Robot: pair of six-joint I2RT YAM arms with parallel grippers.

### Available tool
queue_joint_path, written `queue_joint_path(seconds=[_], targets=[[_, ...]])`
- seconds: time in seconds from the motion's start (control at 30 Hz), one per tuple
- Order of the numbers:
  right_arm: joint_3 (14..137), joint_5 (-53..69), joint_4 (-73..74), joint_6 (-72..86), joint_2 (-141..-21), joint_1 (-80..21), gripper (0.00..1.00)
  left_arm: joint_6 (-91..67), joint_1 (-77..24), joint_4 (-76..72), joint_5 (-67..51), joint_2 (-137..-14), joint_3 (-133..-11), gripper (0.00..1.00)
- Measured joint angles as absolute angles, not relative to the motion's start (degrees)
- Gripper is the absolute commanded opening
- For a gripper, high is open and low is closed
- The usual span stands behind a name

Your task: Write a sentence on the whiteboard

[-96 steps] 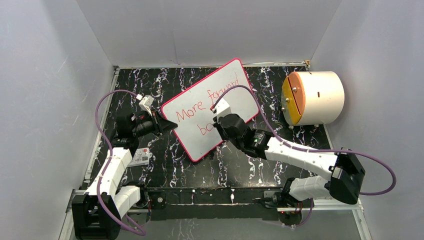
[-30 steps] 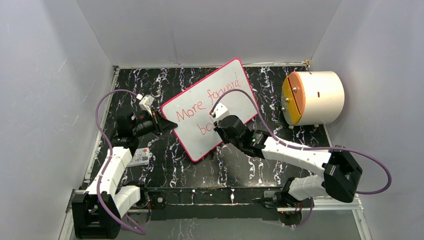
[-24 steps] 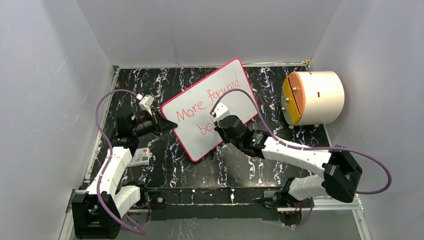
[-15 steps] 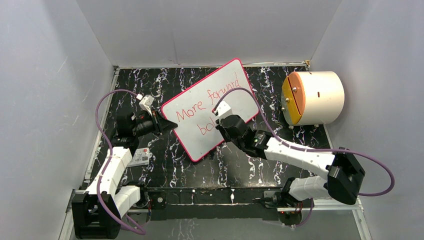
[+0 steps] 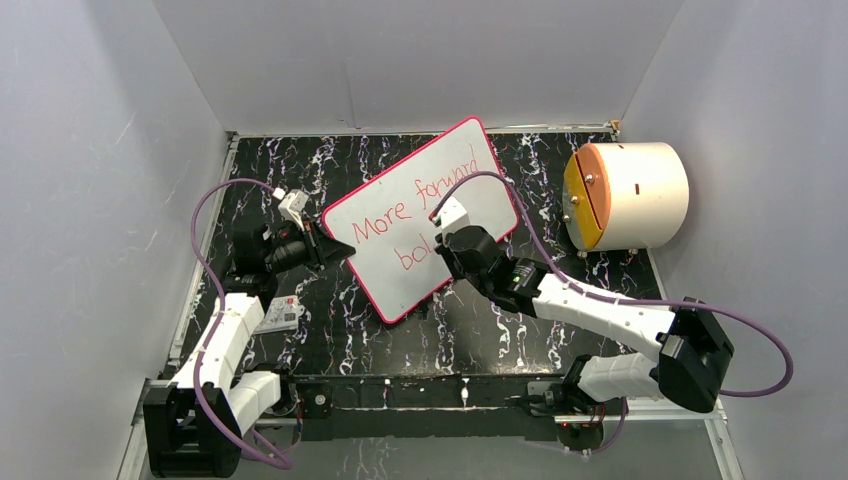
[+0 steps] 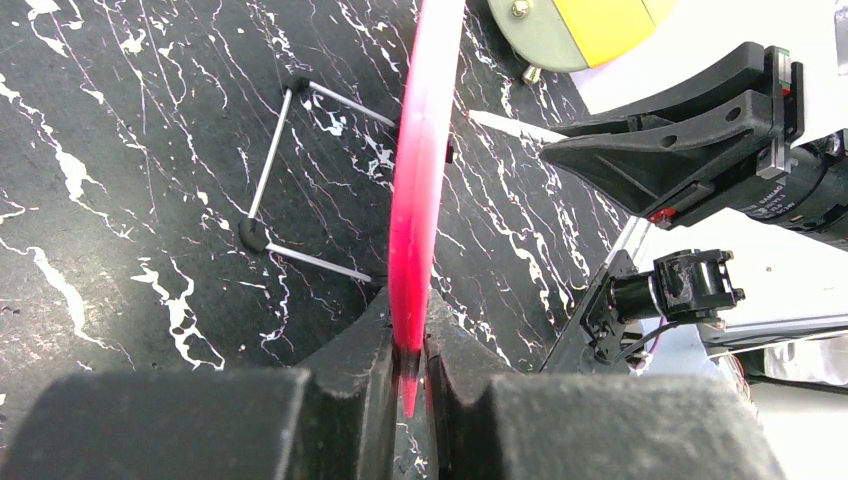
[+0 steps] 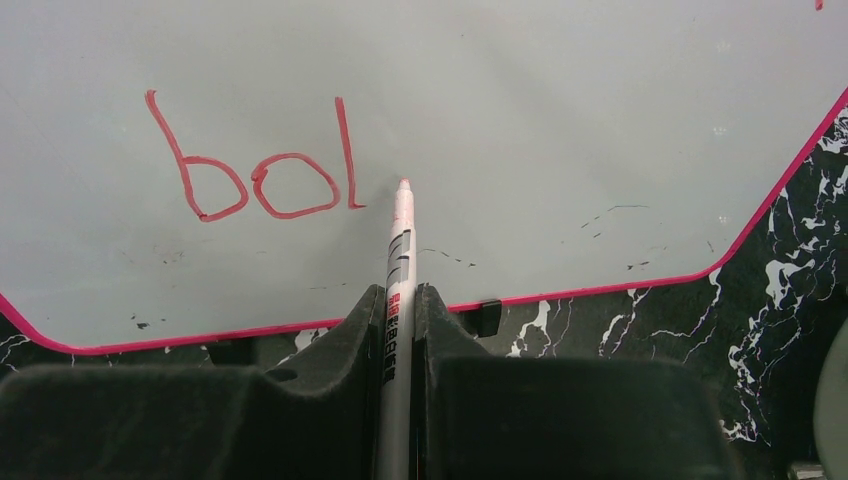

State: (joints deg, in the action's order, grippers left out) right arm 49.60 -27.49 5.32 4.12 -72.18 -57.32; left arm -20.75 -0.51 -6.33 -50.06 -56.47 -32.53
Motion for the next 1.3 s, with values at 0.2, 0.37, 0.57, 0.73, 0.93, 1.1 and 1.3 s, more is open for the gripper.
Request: queue_joint_path(seconds=[0.2,0.37,0.57,0.73,0.93,1.1,1.3], targets=[[49.6,-27.27,4.34,4.01,-72.2,-56.84,0.0,-20.75,-0.51,-6.07,-50.06,-56.49,-32.64,0.0],[49.6,-26.74,4.05,4.03,-72.2,-56.62,0.0,-20.75,-0.51,-6.04,-50.06,-56.49,-32.64,0.0],[49.58,-26.44,3.99,4.03,-72.36,-56.62,0.0,-20.73,-0.51,-6.0,-50.06,-56.49,-32.64,0.0],[49.6,-26.39,3.84,4.01,-72.71,-56.6,0.0,-20.73,-0.51,-6.0,-50.09,-56.49,-32.64,0.0],[49.58,-26.37,2.94,4.03,-73.91,-55.96,0.0,-20.73,-0.51,-6.02,-50.13,-56.53,-32.64,0.0],[49.58,-26.33,2.39,4.01,-74.43,-55.57,0.0,-20.73,-0.51,-6.02,-50.15,-56.55,-32.64,0.0],[49.58,-26.02,1.96,4.01,-74.7,-55.27,0.0,-20.64,-0.51,-6.0,-50.15,-56.66,-32.73,0.0]])
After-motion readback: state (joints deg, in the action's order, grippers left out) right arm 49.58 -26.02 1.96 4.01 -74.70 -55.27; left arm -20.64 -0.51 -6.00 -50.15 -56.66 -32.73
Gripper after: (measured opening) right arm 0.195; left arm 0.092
